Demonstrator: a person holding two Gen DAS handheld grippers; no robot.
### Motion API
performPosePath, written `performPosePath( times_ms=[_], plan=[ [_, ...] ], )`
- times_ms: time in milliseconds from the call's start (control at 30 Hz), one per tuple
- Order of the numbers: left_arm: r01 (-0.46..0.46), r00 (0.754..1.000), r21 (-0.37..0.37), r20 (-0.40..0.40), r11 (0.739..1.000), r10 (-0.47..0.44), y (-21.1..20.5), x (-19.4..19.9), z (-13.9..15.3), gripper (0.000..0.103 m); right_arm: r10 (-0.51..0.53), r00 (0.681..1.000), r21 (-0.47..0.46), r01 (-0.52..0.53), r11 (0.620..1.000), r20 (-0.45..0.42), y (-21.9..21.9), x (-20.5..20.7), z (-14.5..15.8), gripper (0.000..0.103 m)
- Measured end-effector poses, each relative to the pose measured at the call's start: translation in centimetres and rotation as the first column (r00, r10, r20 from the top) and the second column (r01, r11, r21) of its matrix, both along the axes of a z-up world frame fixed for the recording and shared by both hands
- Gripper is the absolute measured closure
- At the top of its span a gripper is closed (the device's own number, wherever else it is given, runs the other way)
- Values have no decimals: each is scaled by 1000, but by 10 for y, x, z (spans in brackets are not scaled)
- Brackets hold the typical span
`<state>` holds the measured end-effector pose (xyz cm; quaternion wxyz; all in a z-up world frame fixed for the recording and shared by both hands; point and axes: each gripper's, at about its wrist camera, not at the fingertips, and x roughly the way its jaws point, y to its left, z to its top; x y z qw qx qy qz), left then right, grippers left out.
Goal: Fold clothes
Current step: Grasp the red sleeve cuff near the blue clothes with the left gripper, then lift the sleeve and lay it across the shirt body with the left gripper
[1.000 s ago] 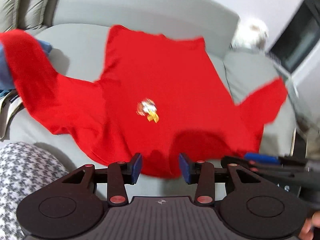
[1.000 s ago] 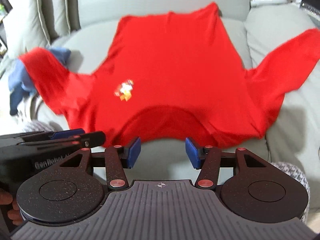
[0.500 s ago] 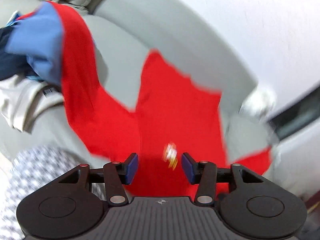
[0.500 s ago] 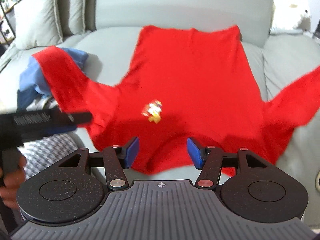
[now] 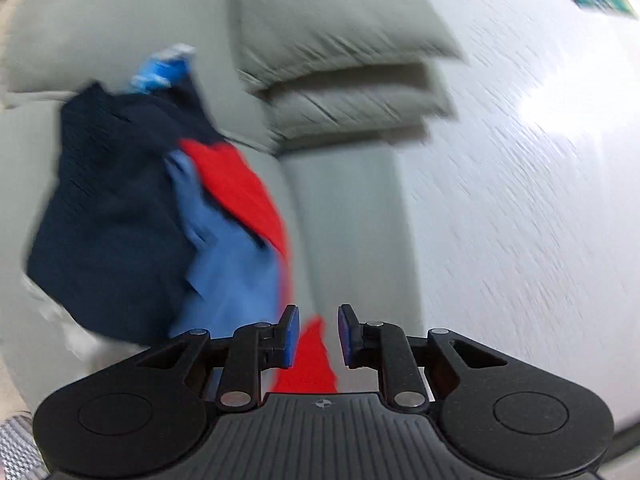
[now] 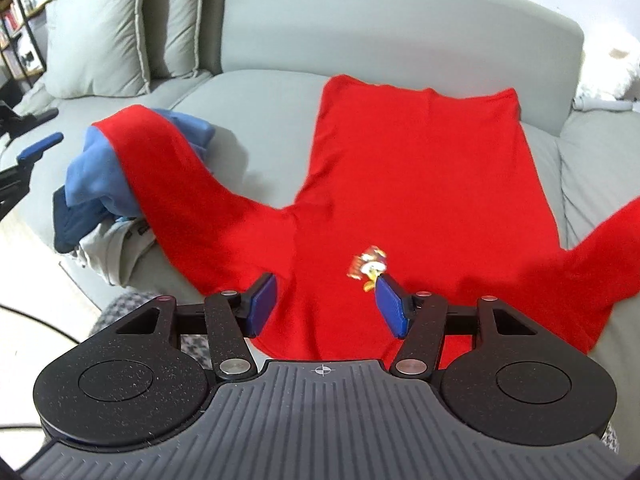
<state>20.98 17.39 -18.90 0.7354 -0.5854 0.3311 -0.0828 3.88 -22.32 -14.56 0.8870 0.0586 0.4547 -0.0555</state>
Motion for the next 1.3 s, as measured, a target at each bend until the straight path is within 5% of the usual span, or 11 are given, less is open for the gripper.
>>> performPosePath(
  times_ms=[200,367,767,833,867,1133,1267,1300],
  plan=[
    [-90,991,-99,-108,991,79,11,29,-37,85,9,1000,-25,-10,1000,-21,12,13,-4,42],
    [-175,976,-106,-153,979,158,17,43,-56,85,16,999,-44,-17,999,-32,16,21,-6,42],
    [-233,965,-120,-151,965,214,27,73,-78,84,16,997,-62,-21,998,-78,15,27,-20,41],
    [-230,966,-98,-147,968,214,26,81,-79,92,16,996,-66,-21,998,-86,13,26,-22,41],
    [-223,968,-78,-133,972,211,26,83,-76,99,13,996,-67,-19,998,-88,13,25,-23,41],
    [-145,988,225,79,963,130,16,81,-3,100,-32,997,-35,29,999,-71,-2,11,-25,41],
    [-93,973,450,232,888,-16,-12,68,55,100,-53,998,-18,52,998,-46,-12,2,-22,41],
    [-86,957,518,281,851,-74,-26,61,74,100,-58,998,-14,57,998,-38,-16,-1,-21,41]
  ],
)
